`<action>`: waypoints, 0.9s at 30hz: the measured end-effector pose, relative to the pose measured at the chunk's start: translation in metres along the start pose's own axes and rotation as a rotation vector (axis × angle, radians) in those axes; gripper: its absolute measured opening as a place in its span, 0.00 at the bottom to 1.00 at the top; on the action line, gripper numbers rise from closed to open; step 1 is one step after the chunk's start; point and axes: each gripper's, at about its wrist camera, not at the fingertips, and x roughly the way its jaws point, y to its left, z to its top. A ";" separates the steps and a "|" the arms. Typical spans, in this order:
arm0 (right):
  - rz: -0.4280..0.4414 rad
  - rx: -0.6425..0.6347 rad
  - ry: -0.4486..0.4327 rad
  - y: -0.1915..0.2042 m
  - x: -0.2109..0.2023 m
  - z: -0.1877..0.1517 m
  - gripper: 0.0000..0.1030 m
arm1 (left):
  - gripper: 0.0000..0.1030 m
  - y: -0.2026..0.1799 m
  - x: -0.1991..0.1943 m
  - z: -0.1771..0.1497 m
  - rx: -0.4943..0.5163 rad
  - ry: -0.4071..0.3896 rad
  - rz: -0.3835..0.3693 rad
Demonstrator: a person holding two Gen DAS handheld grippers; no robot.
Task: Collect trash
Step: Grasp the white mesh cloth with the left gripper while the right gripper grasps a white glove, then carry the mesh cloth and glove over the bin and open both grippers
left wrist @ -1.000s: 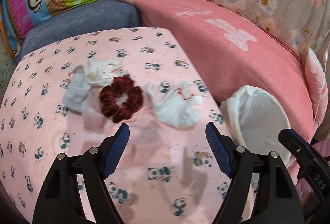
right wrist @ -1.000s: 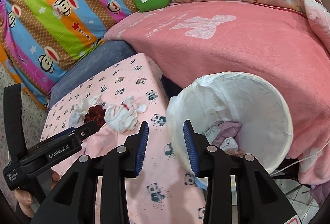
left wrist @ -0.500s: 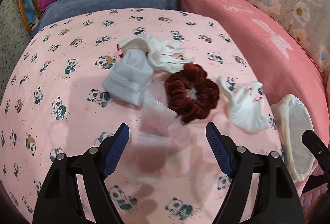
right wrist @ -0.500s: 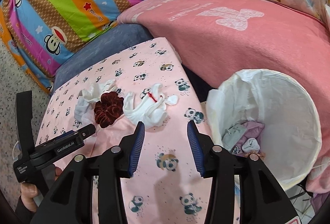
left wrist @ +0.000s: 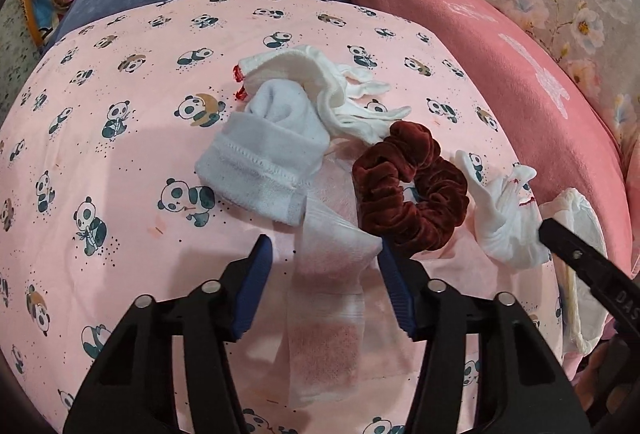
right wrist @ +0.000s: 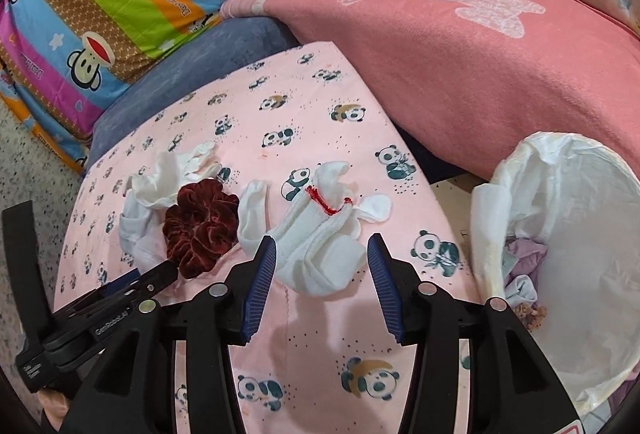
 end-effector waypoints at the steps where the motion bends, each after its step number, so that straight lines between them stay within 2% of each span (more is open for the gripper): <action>1: -0.002 0.000 0.003 0.001 0.003 0.000 0.47 | 0.34 0.001 -0.001 0.000 0.001 0.003 -0.012; 3: -0.002 -0.004 0.017 0.004 0.011 -0.002 0.47 | 0.30 0.003 -0.002 0.000 -0.005 0.007 -0.028; 4: -0.002 -0.005 0.022 0.004 0.013 -0.002 0.47 | 0.23 0.003 -0.003 0.000 -0.006 0.005 -0.032; 7: -0.011 -0.017 0.035 0.007 0.019 -0.005 0.43 | 0.21 0.004 -0.009 -0.002 -0.008 -0.004 -0.044; 9: -0.008 -0.023 0.049 0.008 0.021 -0.008 0.26 | 0.20 0.003 -0.015 -0.003 -0.007 -0.017 -0.048; 12: 0.003 -0.027 0.042 0.009 0.019 -0.009 0.14 | 0.20 -0.002 -0.024 -0.002 -0.007 -0.038 -0.050; 14: 0.011 -0.032 0.034 0.010 0.016 -0.011 0.10 | 0.20 -0.004 -0.034 -0.001 -0.007 -0.057 -0.055; 27: 0.108 -0.041 -0.125 0.019 -0.060 -0.001 0.09 | 0.19 -0.035 -0.099 0.013 0.031 -0.190 -0.078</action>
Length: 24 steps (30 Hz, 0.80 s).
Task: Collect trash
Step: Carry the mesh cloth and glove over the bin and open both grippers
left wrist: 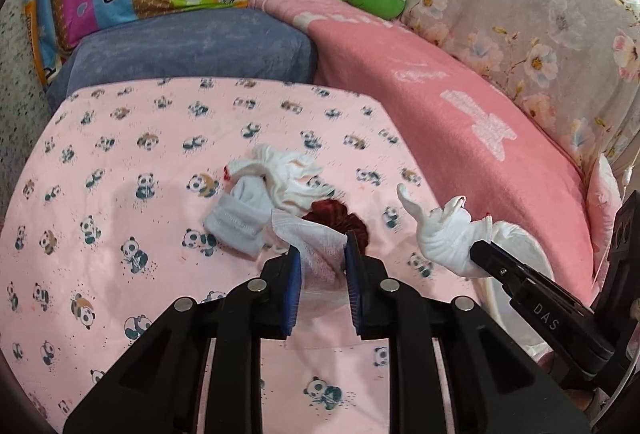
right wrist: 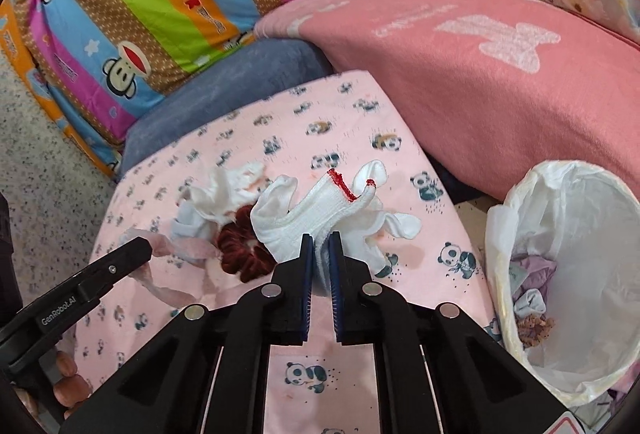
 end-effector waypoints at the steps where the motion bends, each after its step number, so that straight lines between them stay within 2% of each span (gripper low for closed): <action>1: 0.004 -0.002 -0.023 0.001 -0.011 0.003 0.09 | 0.19 -0.004 -0.005 0.002 0.006 -0.010 -0.007; 12: -0.010 0.009 -0.154 -0.015 -0.080 0.014 0.09 | 0.19 -0.076 -0.028 0.017 0.125 -0.069 -0.089; 24: -0.089 0.111 -0.227 -0.083 -0.131 0.007 0.09 | 0.19 -0.165 -0.018 0.005 0.283 -0.040 -0.172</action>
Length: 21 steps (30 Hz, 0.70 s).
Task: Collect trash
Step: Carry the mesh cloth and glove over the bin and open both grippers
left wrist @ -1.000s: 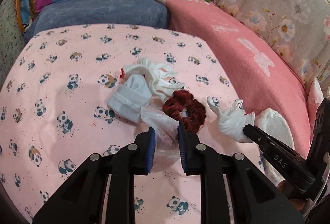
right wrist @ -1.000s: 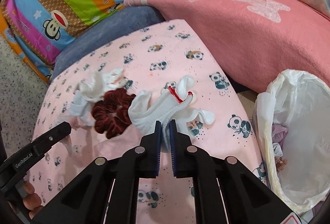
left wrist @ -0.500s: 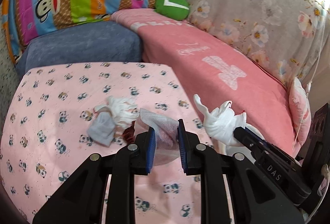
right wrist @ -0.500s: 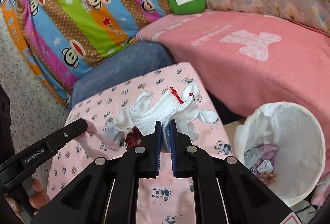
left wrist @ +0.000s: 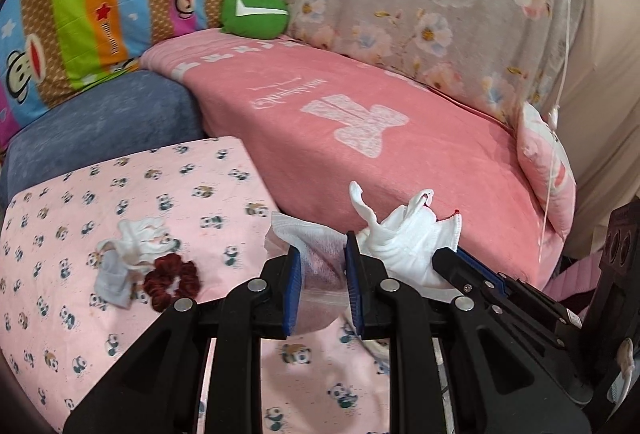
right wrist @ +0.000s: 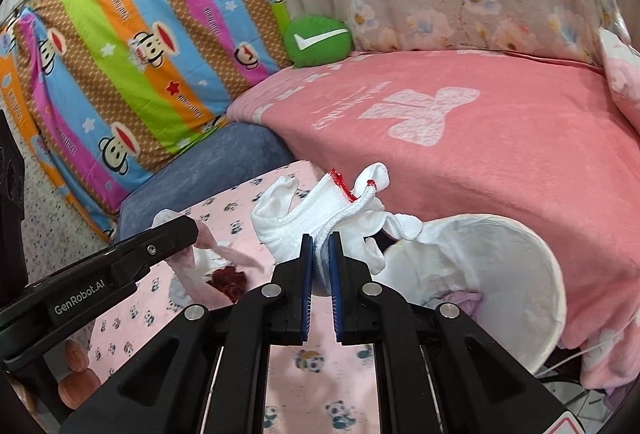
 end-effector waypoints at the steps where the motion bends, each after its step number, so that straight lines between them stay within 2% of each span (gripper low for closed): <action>1: -0.012 0.014 -0.003 -0.009 -0.002 0.000 0.09 | 0.19 -0.007 0.003 0.000 0.010 0.005 -0.006; 12: -0.084 0.094 -0.005 -0.075 -0.013 -0.009 0.09 | 0.19 -0.063 0.031 -0.001 0.099 0.070 -0.072; 21: -0.115 0.136 -0.001 -0.107 -0.015 -0.015 0.09 | 0.20 -0.092 0.045 -0.001 0.132 0.101 -0.111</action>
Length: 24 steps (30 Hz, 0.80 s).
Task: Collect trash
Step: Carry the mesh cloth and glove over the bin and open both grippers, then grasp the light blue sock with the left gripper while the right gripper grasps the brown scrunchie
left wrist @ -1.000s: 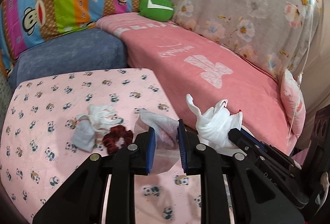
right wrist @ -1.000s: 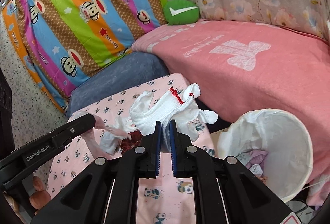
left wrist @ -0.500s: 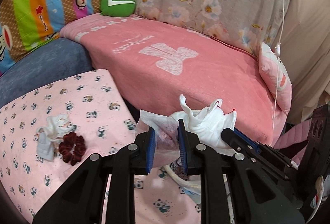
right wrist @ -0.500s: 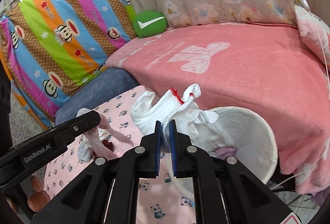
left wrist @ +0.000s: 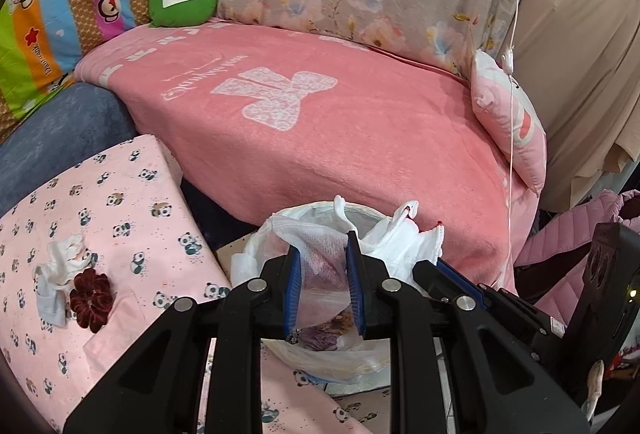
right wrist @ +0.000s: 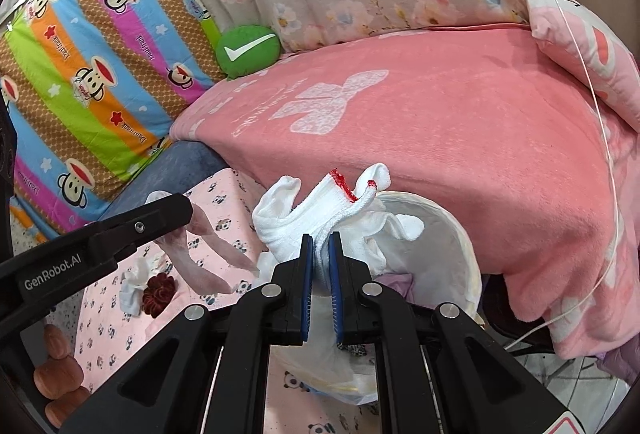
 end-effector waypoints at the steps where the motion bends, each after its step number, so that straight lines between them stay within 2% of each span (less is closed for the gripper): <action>1: -0.002 0.002 0.001 -0.002 0.000 0.000 0.09 | 0.21 -0.002 0.001 0.000 0.001 0.000 -0.004; 3: -0.007 0.007 0.003 -0.006 0.002 0.000 0.10 | 0.24 -0.004 0.005 0.002 -0.001 0.014 -0.011; 5: -0.011 0.010 0.006 -0.008 0.003 0.000 0.11 | 0.38 -0.004 0.008 0.004 -0.019 0.020 -0.015; 7: -0.014 0.014 0.003 -0.009 0.003 -0.001 0.15 | 0.61 -0.004 0.006 0.005 -0.031 0.004 0.002; 9: -0.019 0.013 0.001 -0.009 0.003 -0.002 0.15 | 0.69 -0.004 0.003 0.005 -0.029 -0.019 0.020; 11: -0.022 0.015 -0.001 -0.008 0.002 -0.002 0.16 | 0.70 -0.004 0.001 0.005 -0.024 -0.027 0.033; 15: -0.018 0.027 -0.009 -0.008 0.001 -0.002 0.29 | 0.70 0.003 0.000 0.003 -0.039 -0.028 0.055; 24: -0.004 0.004 0.008 0.003 0.003 -0.005 0.32 | 0.70 0.023 -0.003 -0.007 -0.092 -0.025 0.089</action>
